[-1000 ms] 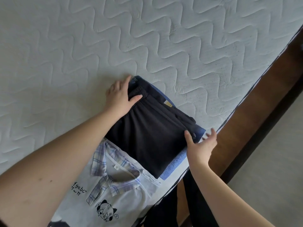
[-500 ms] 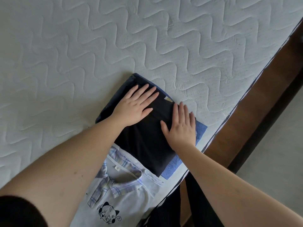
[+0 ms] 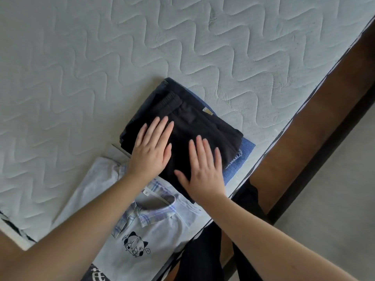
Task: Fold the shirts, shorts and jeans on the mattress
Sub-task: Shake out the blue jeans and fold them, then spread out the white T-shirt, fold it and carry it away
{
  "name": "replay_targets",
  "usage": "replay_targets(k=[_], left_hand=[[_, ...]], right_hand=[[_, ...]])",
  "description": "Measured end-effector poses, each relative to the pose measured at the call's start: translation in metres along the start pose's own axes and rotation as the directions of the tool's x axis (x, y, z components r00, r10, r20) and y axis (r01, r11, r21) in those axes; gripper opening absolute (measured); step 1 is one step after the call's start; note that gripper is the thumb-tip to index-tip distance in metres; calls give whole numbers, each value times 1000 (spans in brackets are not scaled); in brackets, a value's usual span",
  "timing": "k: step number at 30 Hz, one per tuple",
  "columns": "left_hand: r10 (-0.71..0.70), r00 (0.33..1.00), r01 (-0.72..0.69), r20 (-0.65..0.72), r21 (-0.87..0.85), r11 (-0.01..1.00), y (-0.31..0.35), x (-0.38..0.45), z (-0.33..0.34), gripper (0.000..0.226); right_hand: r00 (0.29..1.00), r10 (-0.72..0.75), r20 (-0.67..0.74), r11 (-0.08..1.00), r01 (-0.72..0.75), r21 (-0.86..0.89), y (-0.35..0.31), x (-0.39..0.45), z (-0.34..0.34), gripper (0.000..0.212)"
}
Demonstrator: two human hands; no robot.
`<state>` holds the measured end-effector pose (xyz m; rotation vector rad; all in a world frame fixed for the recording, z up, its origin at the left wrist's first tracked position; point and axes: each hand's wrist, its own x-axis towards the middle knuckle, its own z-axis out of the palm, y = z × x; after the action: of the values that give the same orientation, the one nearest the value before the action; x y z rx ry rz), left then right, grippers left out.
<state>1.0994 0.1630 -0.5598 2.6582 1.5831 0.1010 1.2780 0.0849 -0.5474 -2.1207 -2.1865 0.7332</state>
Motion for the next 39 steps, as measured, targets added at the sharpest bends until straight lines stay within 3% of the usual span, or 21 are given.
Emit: replay_targets(k=[3,7,14,19,23,28,37,39], left_hand=[[-55,989,42,135,96,994,3,-27,8,52],[-83,972,55,219,129,990,9,-28,7,51],[-177,886,189,428,16,982,50,-50,-30,51],[-143,828,240,543,-112,964,83,-52,-78,45],[-131,892,284,432,-310,907,84,-43,-143,37],[-163,918,223,362,-133,966,103,-19,-223,38],[41,982,-13,186,-147,989,175,-19,-335,45],[91,988,-69,121,-174,982,182,-25,-353,51]], right_hand=[[985,-11,174,998,23,-67,3,-8,13,91],[969,-53,243,990,82,-112,33,-9,9,90],[924,-86,373,979,148,-140,52,-23,-32,81],[879,-61,473,965,173,-198,51,-42,-89,57],[916,23,401,977,63,-202,56,-60,-150,45],[963,-3,270,952,86,-293,53,-93,-217,45],[999,9,39,978,-1,-211,35,-182,-310,35],[997,-10,-78,983,-4,-182,34,-195,-326,31]])
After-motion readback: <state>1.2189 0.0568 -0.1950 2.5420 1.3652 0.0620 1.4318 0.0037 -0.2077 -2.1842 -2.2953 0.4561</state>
